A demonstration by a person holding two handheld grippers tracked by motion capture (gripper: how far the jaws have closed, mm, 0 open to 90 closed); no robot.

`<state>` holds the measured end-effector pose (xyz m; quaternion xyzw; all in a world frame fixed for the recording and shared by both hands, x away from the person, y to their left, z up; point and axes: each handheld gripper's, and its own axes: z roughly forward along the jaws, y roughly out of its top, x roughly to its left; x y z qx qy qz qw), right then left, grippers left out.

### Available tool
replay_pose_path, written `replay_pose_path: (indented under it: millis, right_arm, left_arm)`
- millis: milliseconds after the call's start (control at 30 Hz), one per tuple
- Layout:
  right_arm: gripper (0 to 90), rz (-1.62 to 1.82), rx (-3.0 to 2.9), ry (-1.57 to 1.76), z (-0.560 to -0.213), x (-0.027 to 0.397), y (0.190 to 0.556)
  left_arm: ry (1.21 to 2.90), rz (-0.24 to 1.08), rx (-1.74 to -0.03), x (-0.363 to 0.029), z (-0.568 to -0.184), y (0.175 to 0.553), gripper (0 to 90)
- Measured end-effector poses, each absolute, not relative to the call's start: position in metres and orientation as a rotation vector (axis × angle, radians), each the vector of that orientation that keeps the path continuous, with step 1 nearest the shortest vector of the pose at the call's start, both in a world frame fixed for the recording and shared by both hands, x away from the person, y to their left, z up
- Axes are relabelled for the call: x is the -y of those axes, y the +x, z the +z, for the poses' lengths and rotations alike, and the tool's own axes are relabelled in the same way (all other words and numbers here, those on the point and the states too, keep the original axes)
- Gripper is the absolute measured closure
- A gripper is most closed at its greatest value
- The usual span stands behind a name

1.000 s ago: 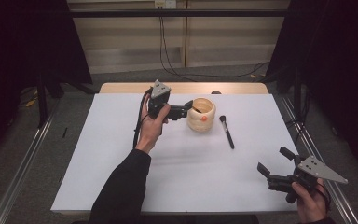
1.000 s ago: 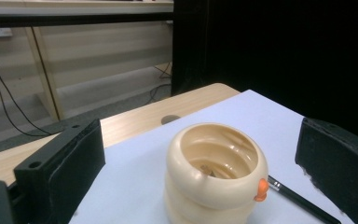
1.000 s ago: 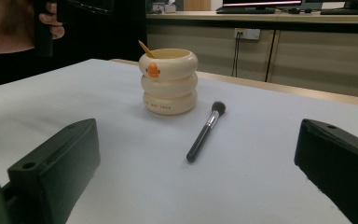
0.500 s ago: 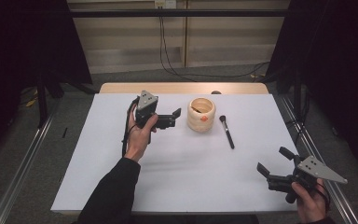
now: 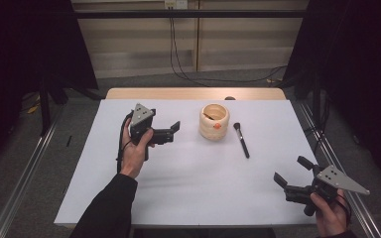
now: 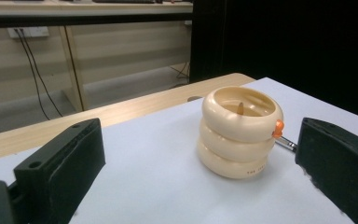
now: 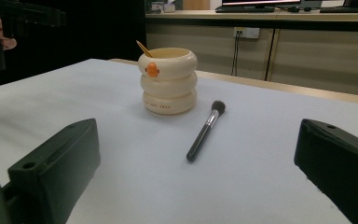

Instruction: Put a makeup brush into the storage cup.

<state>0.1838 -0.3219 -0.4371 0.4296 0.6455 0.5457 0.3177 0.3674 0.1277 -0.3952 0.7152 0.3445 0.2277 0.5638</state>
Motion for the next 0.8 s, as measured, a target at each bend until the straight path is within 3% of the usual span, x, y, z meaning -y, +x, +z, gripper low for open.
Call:
replay_pose_path:
  millis: [800]
  right_arm:
    - [0.0,1.426,-1.710,1.124,-0.437,0.321,0.183]
  left_arm:
    - [1.694,0.593,-0.804,-0.165,-0.403,0.314,1.7]
